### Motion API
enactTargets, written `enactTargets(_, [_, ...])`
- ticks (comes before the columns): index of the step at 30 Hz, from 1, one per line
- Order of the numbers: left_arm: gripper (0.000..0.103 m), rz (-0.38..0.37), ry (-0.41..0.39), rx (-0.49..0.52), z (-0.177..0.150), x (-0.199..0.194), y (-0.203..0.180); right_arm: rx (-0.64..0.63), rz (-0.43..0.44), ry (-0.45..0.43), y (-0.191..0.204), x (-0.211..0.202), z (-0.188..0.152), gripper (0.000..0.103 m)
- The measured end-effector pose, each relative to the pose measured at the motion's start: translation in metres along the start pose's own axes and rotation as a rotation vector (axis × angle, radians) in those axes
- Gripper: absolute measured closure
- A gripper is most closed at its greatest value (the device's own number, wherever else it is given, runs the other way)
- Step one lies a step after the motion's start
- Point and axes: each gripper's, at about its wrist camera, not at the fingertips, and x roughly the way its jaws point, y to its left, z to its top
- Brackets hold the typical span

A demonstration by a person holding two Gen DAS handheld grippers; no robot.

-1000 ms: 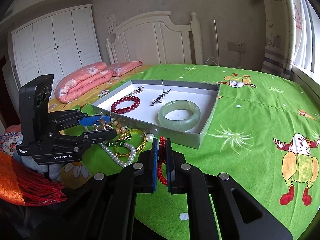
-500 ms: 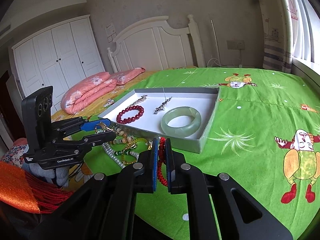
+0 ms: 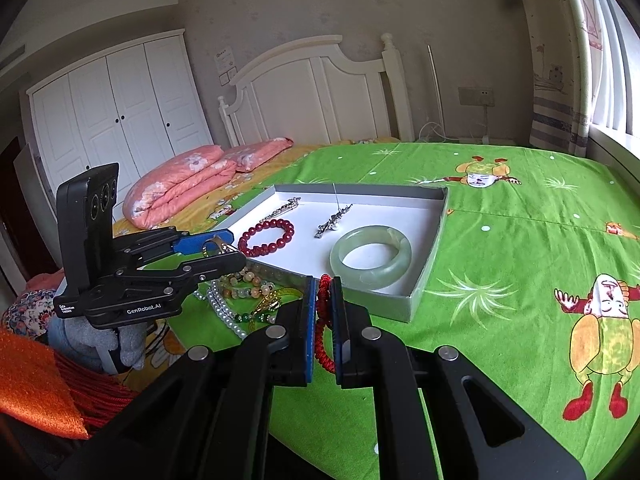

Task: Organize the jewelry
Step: 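Lower the gold ring into the tray with the left tool while the right tool drops the cord bracelet there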

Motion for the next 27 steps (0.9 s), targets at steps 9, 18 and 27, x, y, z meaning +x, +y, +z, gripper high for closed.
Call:
enactTargets(9, [0.060,-0.039,0.005,-0.027,0.017,0.012,0.011,0.017,0.017,-0.016,-0.001,0.008,0.017,0.095])
enactTargets(18, [0.060,-0.045,0.030,-0.032,0.040,0.034,0.020,0.083,0.039,0.008,-0.020,0.029,0.037,0.095])
enactTargets(27, [0.060,-0.008,0.079,-0.057,0.062,0.064,0.039,0.045,-0.017,0.030,-0.027,0.062,0.081,0.095])
